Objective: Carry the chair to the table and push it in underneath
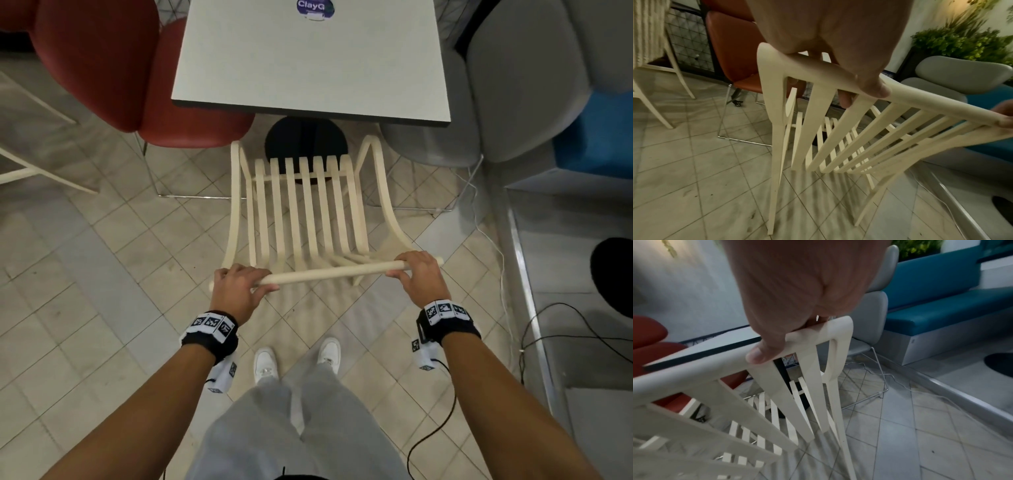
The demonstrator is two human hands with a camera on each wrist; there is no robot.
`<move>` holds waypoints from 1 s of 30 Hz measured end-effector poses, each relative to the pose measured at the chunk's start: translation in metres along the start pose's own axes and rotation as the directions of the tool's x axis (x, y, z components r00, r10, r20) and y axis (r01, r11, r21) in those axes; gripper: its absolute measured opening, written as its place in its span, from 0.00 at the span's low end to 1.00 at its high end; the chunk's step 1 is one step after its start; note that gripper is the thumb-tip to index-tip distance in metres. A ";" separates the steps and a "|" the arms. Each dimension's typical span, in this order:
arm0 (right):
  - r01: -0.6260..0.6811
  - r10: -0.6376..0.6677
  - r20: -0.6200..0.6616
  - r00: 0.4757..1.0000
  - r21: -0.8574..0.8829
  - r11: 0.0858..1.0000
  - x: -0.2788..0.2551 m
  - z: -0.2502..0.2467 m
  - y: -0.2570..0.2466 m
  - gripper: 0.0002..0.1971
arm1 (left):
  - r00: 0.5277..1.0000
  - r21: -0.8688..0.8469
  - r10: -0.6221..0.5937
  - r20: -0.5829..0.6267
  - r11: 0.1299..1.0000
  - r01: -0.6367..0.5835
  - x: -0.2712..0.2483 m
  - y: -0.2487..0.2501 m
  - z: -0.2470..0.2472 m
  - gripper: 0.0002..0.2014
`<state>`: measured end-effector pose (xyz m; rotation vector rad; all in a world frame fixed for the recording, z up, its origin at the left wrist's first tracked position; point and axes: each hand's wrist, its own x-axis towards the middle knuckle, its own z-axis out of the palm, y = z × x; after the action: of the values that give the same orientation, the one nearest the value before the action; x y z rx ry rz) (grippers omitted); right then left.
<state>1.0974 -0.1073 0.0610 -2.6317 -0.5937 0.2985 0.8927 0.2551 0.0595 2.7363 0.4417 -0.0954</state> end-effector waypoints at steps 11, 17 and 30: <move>-0.002 0.003 -0.026 1.000 0.054 0.999 0.026 -0.016 0.023 0.17 | 0.999 -0.063 0.002 0.035 0.998 0.000 0.040 0.022 0.002 0.24; -0.035 0.038 -0.057 0.998 0.056 0.998 0.051 0.003 -0.009 0.19 | 0.999 -0.071 -0.050 0.004 0.996 0.050 0.080 -0.008 -0.020 0.23; -0.045 0.046 -0.005 0.999 0.046 0.998 0.069 0.004 -0.032 0.18 | 0.989 -0.010 -0.101 -0.105 0.995 0.101 0.098 -0.020 -0.025 0.20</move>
<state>1.1455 -0.0486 0.0638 -2.6037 -0.5194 0.3137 0.9796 0.3109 0.0637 2.7232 0.6089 0.0240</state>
